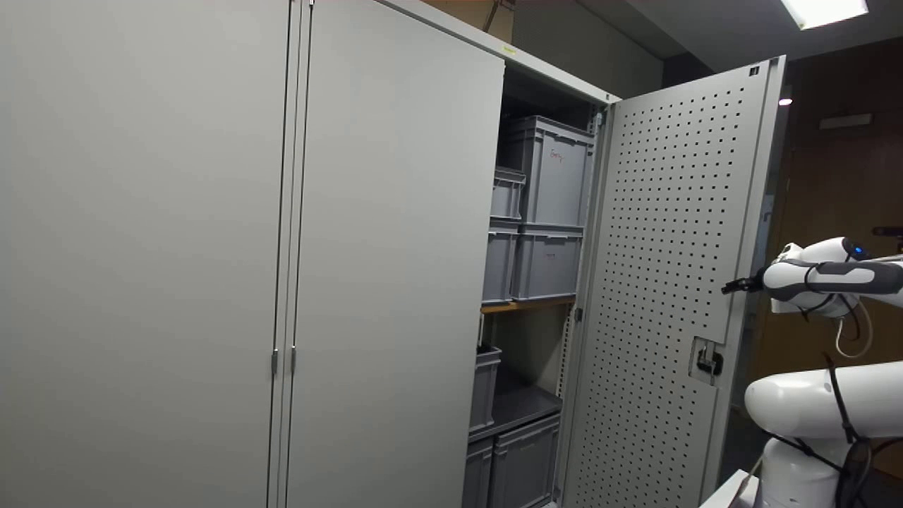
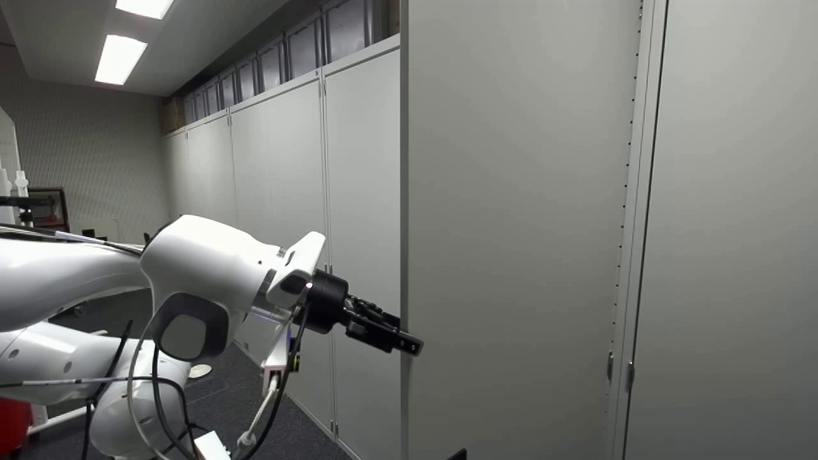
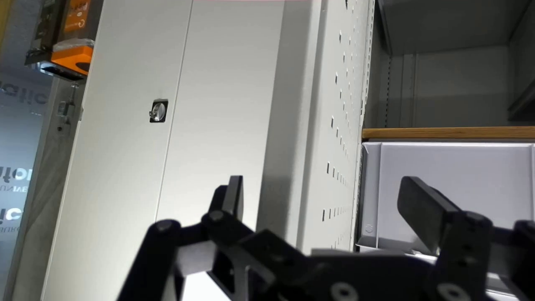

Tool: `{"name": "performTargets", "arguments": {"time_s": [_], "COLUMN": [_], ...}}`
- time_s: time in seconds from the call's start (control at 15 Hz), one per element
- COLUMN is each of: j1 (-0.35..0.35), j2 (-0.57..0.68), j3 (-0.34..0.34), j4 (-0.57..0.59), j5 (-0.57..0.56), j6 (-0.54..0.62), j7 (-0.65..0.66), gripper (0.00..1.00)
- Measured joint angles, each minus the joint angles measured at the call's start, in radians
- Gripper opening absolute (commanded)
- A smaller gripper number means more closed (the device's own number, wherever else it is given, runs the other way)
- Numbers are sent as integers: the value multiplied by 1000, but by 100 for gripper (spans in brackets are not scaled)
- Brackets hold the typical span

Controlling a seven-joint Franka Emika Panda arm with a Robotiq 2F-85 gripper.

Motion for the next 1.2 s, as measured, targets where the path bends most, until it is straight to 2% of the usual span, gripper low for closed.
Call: {"name": "performTargets", "arguments": {"time_s": [0.53,1.2], "j1": [41,59], "j2": [-20,-29], "j3": [-25,-27], "j4": [2,1], "j5": [0,0], "j6": [0,0], "j7": [-44,-56], "gripper": [100,100]}}
